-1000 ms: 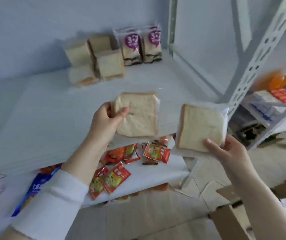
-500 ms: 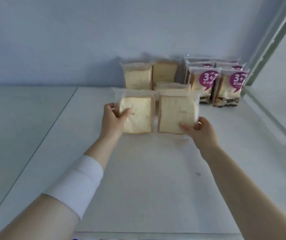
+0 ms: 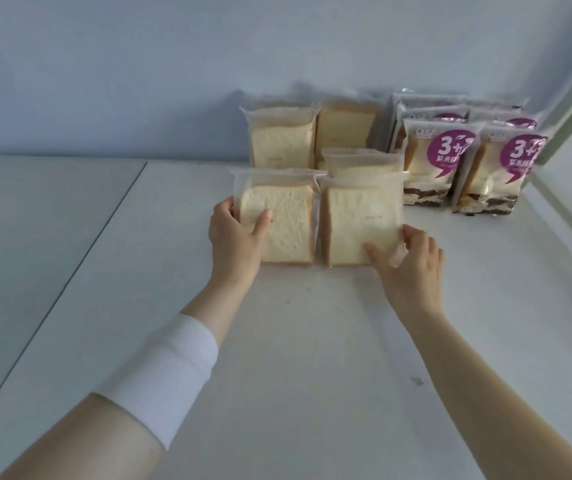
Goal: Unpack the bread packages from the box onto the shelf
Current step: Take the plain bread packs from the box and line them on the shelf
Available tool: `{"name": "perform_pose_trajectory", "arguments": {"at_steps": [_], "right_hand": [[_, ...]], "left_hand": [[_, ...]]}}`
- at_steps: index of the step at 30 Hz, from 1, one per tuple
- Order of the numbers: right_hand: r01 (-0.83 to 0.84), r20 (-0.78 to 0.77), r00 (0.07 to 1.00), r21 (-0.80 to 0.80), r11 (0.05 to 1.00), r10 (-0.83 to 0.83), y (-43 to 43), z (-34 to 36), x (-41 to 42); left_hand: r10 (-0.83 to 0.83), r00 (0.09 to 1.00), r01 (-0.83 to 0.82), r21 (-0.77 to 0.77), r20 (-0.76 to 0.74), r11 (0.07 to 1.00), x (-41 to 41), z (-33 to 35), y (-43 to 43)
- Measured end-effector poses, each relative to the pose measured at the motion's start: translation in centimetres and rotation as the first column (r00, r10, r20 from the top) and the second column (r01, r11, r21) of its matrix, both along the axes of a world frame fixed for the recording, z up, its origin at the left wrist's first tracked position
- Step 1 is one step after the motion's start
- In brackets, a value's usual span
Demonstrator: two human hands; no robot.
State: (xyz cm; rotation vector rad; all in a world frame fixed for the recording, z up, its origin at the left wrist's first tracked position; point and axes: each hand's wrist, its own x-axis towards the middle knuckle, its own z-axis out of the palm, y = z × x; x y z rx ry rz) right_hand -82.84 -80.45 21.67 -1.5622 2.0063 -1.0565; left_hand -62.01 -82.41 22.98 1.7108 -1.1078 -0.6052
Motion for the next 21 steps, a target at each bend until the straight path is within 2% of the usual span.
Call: {"name": "perform_pose_trajectory", "arguments": {"at_steps": [2, 4, 7, 9, 11, 13, 14, 19, 21], "right_hand": [[-0.007, -0.072, 0.997, 0.02, 1.0, 0.008, 1.4, 0.5, 0.1], [0.003, -0.154, 0.988, 0.011, 1.0, -0.001, 3.2, 1.1, 0.1], [0.04, -0.331, 0.944, 0.053, 0.998, -0.02, 6.7, 1.9, -0.4], [0.083, -0.461, 0.887, 0.098, 0.992, -0.029, 9.6, 2.1, -1.2], [0.115, -0.581, 0.814, 0.131, 0.985, -0.018, 12.9, 2.3, -2.6], [0.155, -0.655, 0.755, 0.146, 0.977, -0.022, 16.5, 2.7, -4.5], [0.177, -0.682, 0.731, 0.15, 0.973, -0.028, 18.4, 2.8, -5.7], [0.291, -0.762, 0.645, 0.179, 0.94, -0.054, 29.4, 2.4, -14.1], [0.31, -0.773, 0.634, 0.212, 0.927, -0.036, 33.2, 1.7, -17.0]], "left_hand": [[-0.035, 0.999, 0.035, 0.013, -0.028, 0.999, 0.0, 0.6, 0.8], [-0.05, 0.999, 0.05, 0.022, 0.015, 0.999, 0.1, 1.2, 2.0], [-0.095, 0.951, 0.093, 0.02, 0.294, 0.995, -0.3, 2.1, 4.9], [-0.179, 0.811, 0.221, -0.009, 0.556, 0.975, -1.3, 2.6, 7.2], [-0.311, 0.578, 0.44, 0.033, 0.755, 0.897, -3.2, 3.1, 9.7], [-0.424, 0.333, 0.602, 0.157, 0.842, 0.783, -6.4, 3.6, 12.1], [-0.461, 0.238, 0.64, 0.219, 0.855, 0.737, -8.4, 3.8, 13.5], [-0.518, -0.026, 0.739, 0.365, 0.855, 0.566, -20.6, 3.1, 21.6], [-0.453, -0.096, 0.809, 0.334, 0.886, 0.484, -24.4, 2.0, 24.3]]}}
